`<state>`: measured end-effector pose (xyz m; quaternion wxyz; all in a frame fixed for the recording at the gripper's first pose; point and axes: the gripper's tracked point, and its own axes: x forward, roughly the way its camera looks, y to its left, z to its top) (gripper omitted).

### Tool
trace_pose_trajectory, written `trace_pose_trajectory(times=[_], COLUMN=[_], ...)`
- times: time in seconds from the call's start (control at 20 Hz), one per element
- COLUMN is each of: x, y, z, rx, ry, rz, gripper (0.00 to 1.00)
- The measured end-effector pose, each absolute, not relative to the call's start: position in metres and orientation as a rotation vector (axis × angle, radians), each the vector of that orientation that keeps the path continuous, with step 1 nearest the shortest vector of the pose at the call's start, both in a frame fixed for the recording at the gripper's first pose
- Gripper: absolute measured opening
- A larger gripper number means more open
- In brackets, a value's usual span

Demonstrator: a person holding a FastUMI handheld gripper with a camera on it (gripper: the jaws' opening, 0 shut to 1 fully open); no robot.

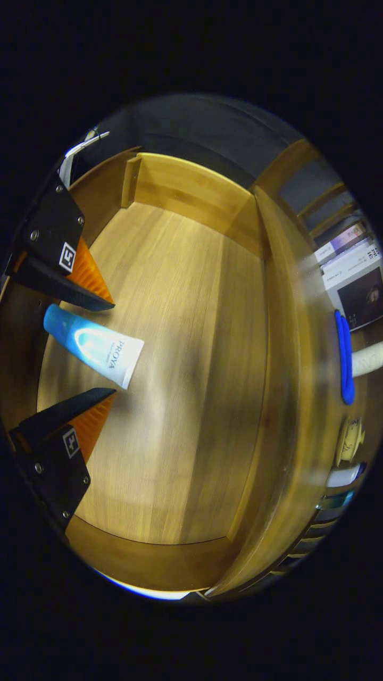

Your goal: Pull open the drawer, take out the items inside it, and place them on the countertop above the cabinet.

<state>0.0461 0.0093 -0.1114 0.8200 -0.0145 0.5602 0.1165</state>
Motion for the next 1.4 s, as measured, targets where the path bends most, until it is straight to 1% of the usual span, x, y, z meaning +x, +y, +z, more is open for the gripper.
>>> trace_pose_trajectory(times=[0.3,0.35,0.4,0.45,0.5,0.6,0.65,0.75,1.1,1.4], x=[0.046,0.046,0.044,0.044,0.041,0.04,0.041,0.042,0.056,0.064], y=[0.009,0.009,0.008,0.007,0.007,0.011,0.011,0.012,0.017,0.024], z=[-0.115,-0.117,-0.117,-0.118,-0.117,-0.116,-0.115,-0.11,-0.07,-0.019], rx=[-0.078,-0.097,-0.114,-0.134,-0.151,-0.17,-0.172,-0.143,-0.101,-0.106], ry=[1.207,1.204,1.203,1.2,1.195,1.172,1.155,1.13,0.889,0.65], rz=[0.252,0.252,0.254,0.265,0.279,0.324,0.34,0.352,0.394,0.418], gripper=[0.86,0.84,0.8,0.74,0.72,0.63,0.56,0.49,0.47,0.47])
